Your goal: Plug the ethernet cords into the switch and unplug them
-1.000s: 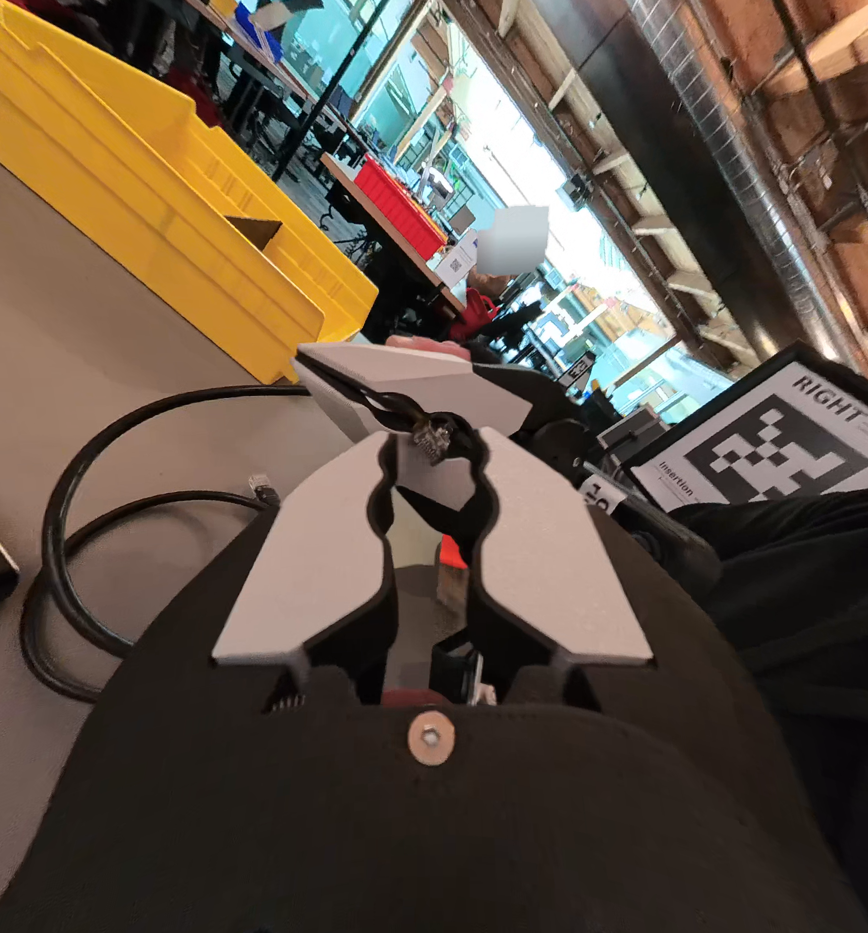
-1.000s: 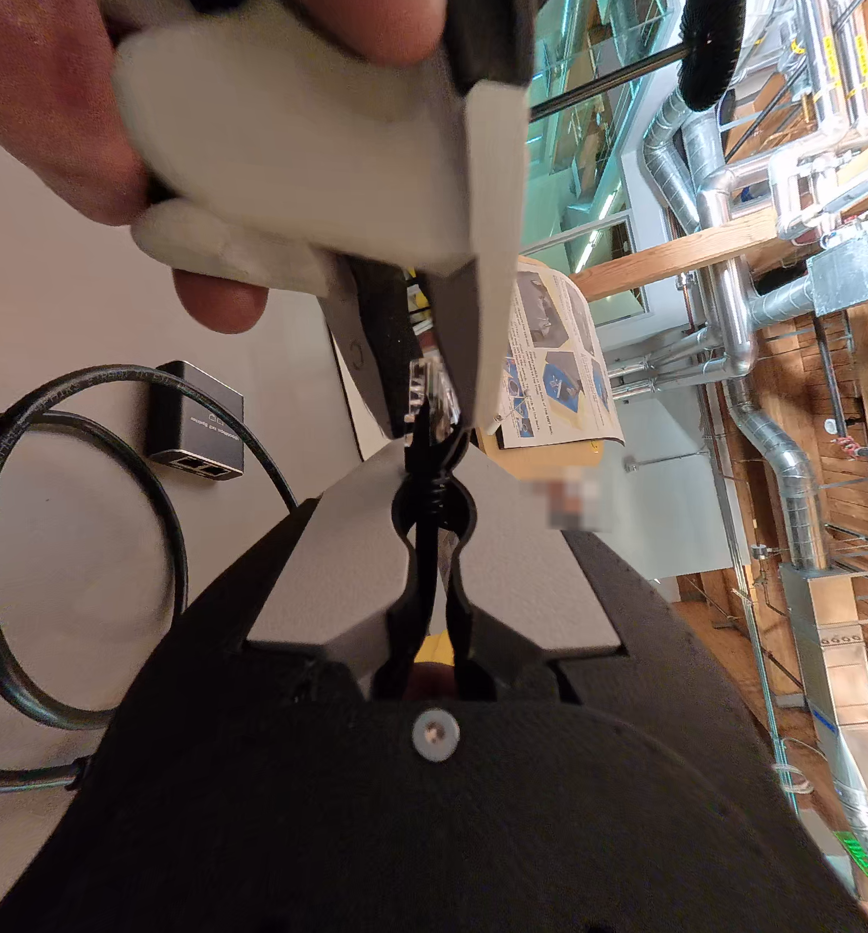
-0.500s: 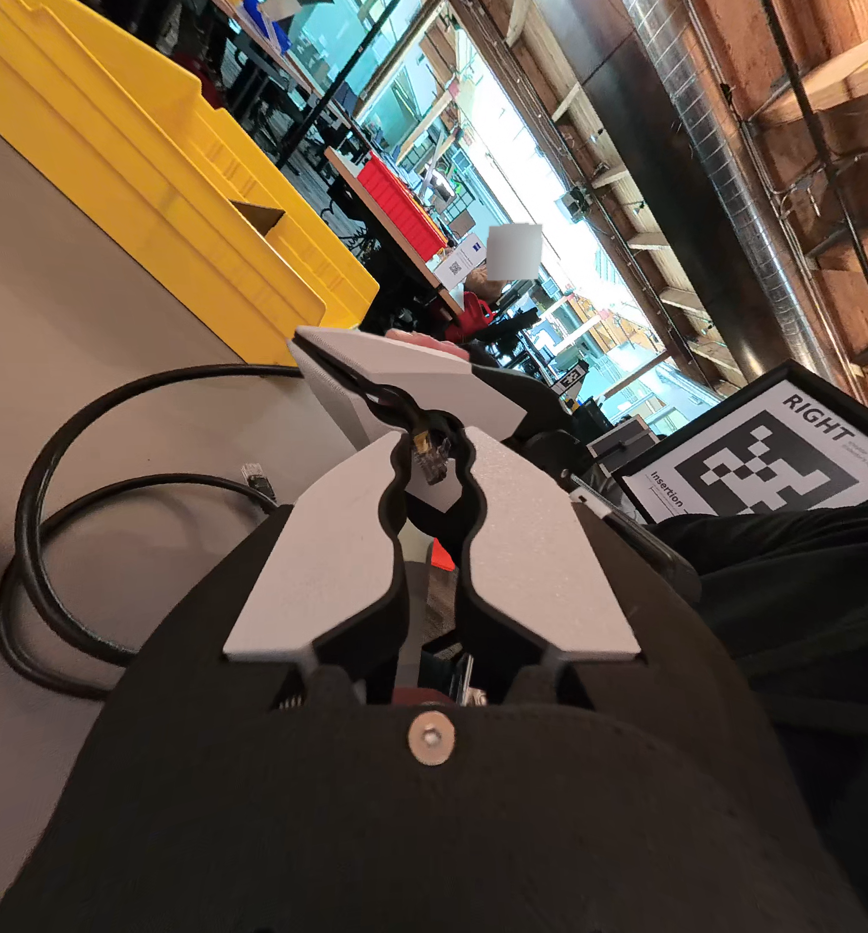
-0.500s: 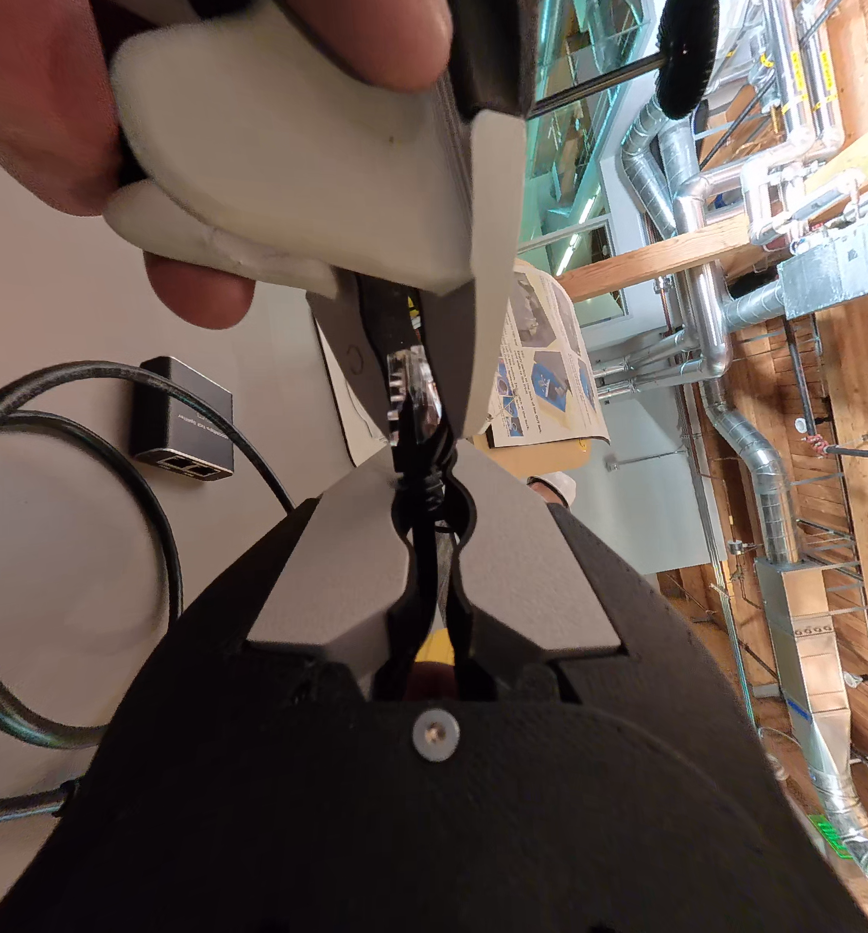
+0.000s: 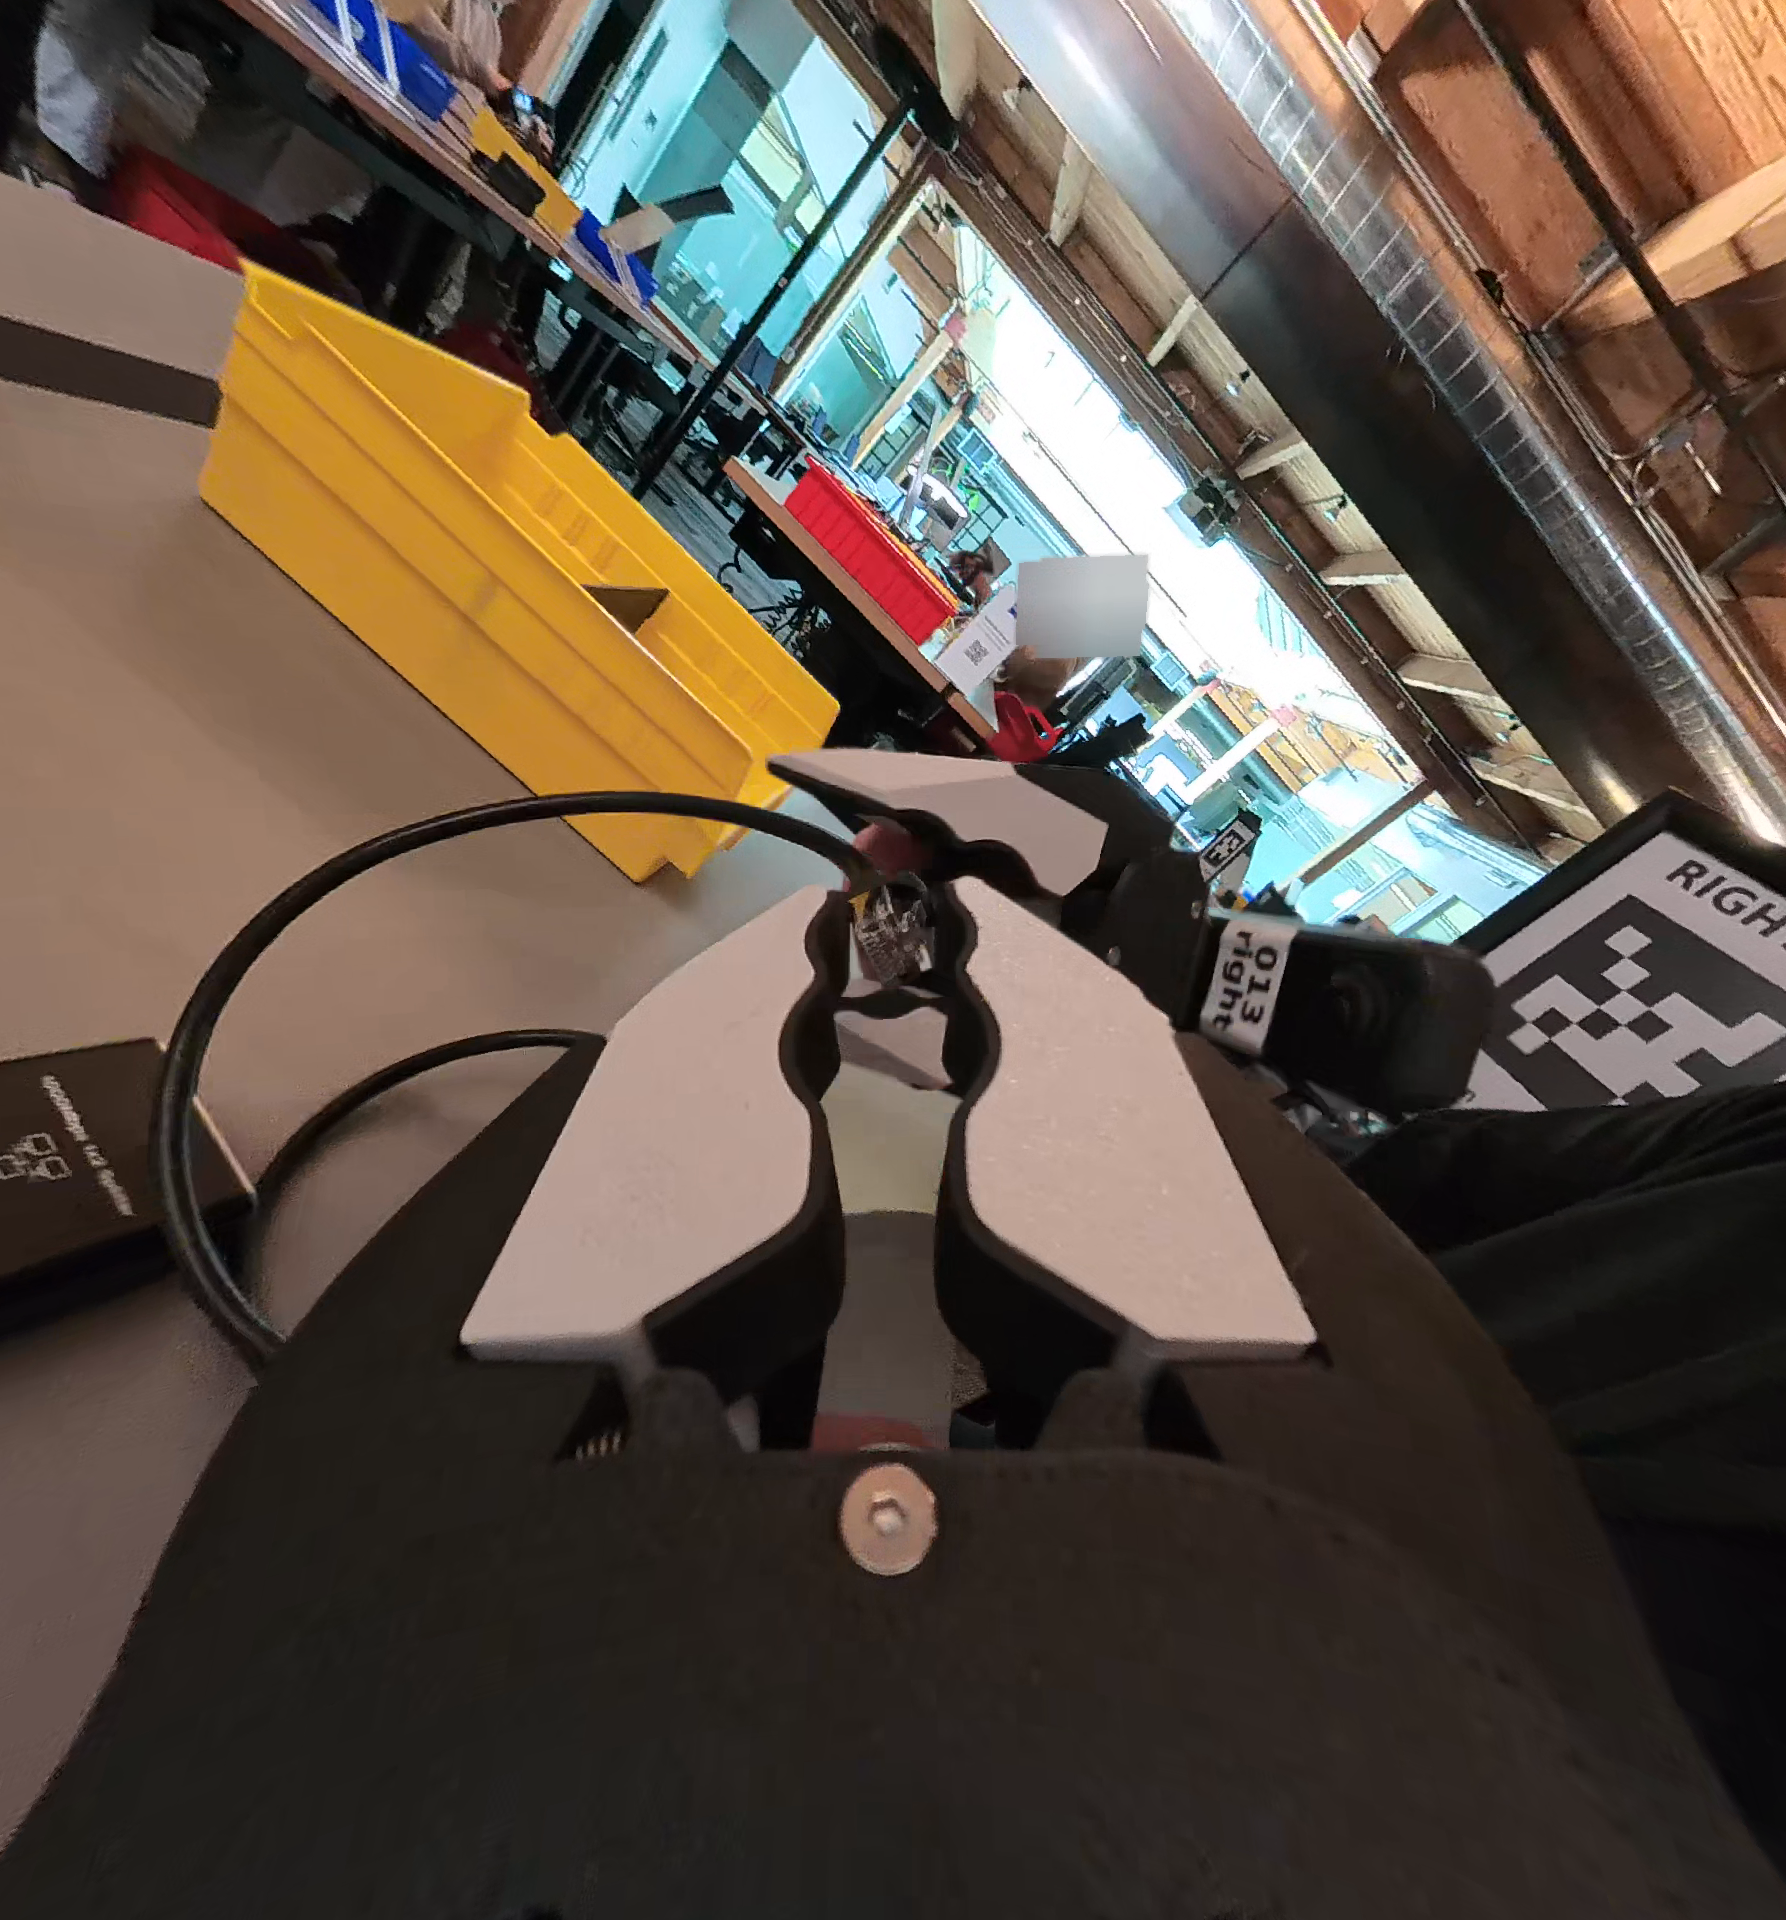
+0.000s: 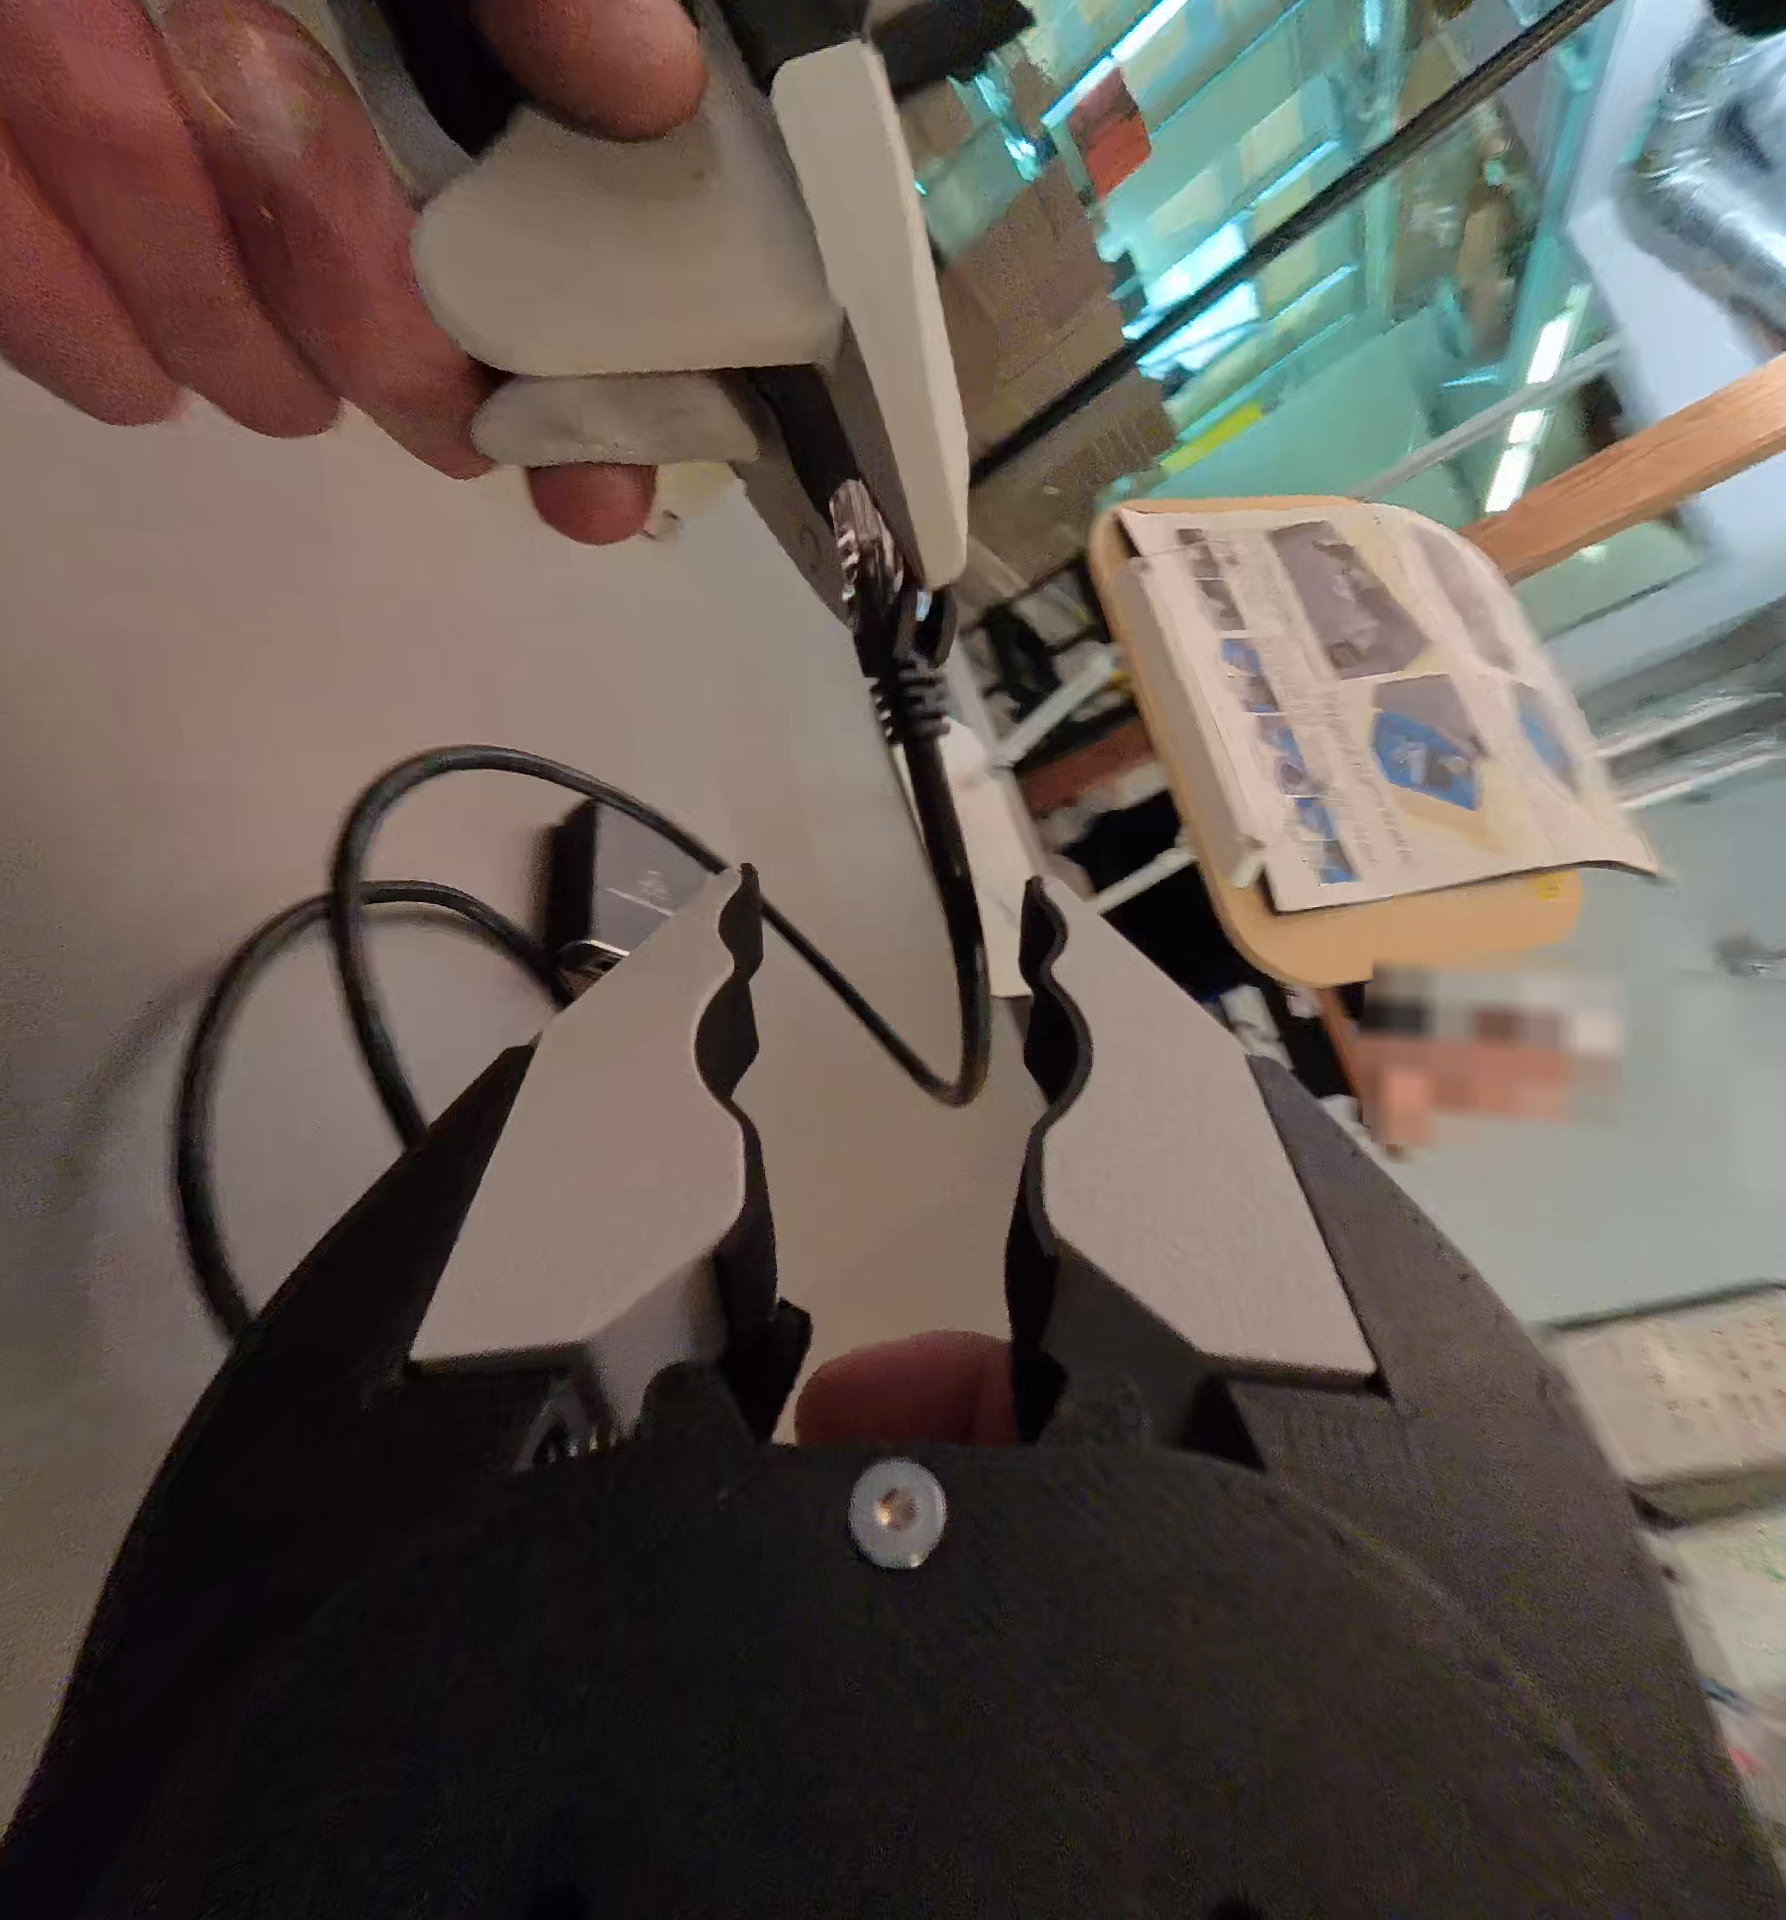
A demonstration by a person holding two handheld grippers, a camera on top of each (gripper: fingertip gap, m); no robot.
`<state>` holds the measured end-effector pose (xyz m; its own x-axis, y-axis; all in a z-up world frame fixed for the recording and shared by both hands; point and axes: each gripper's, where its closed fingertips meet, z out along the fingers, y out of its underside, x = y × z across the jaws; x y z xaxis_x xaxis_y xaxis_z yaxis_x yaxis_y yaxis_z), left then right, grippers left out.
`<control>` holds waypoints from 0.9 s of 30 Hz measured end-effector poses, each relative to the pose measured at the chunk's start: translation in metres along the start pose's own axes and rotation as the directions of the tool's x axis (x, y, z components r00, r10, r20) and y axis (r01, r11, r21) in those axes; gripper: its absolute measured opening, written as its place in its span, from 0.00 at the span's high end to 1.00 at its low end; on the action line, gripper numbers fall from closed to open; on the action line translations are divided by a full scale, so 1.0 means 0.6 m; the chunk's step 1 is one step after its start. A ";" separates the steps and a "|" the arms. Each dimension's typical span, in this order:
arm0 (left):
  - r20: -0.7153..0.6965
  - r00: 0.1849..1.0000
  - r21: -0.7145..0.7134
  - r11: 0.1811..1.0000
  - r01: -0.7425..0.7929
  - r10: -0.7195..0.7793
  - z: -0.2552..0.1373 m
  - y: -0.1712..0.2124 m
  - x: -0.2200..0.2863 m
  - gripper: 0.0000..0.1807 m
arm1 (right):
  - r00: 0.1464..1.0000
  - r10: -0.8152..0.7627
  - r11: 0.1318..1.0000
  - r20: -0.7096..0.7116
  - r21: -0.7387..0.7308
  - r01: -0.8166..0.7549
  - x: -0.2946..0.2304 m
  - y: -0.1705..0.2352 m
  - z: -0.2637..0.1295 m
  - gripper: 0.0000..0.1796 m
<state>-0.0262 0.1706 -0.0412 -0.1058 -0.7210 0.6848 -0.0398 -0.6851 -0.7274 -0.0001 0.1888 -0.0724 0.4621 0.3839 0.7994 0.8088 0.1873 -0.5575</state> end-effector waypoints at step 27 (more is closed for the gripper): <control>-0.316 0.947 -0.058 0.994 -0.087 0.064 0.014 0.020 0.082 0.92 | 0.875 0.261 0.748 0.408 0.487 -0.450 0.010 -0.108 -0.078 0.92</control>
<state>-0.0236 0.1263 -0.0160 -0.4167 -0.6937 0.5875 -0.0882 -0.6124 -0.7856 -0.0329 0.1368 -0.0213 0.4671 0.7533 0.4630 0.2201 0.4080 -0.8860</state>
